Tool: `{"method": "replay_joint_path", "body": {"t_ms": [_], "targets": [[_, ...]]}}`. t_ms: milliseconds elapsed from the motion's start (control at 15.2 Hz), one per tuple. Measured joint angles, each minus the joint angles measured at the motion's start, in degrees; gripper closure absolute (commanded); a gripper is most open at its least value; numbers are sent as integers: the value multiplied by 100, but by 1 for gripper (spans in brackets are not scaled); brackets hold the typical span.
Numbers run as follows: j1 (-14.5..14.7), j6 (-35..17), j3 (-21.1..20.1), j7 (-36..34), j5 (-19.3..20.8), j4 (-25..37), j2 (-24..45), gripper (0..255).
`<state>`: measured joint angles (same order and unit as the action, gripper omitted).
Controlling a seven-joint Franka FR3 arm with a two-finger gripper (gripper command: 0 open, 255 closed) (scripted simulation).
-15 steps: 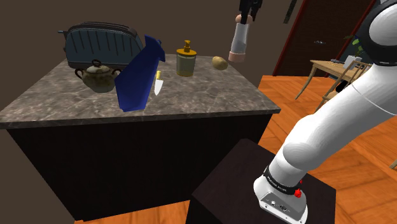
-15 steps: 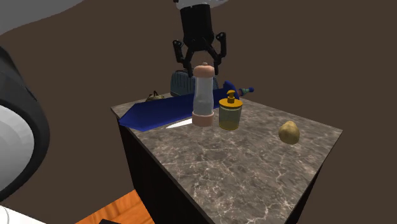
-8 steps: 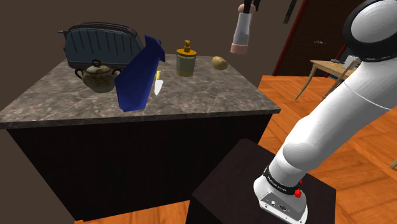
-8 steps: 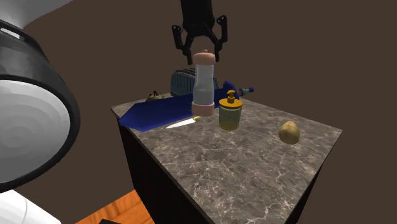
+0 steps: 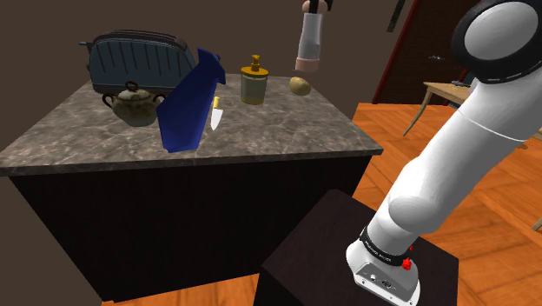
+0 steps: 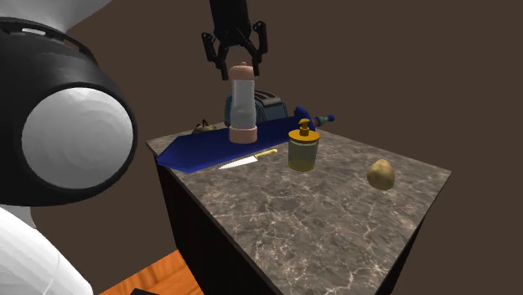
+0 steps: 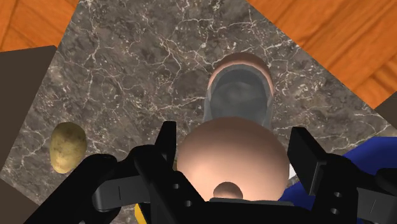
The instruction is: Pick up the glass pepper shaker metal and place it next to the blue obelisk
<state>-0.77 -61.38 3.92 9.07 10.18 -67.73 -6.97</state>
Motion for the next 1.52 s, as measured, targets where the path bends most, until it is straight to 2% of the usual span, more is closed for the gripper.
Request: {"method": "replay_joint_path", "body": {"t_ms": [528,660,858,990,1122,1518], "targets": [[536,329,-621,-1127,-23,1083,924,255],[718,515,-766,-1401,26,1631,1329,255],[1036,945,-917,-1706,178,2834,2154,255],[1045,741,-943,-1814,128,2453,1998,255],[990,381,-947,-1874,45,1759,1663,255],[916,-449,-927,-1982,-101,275,1009,255]]}}
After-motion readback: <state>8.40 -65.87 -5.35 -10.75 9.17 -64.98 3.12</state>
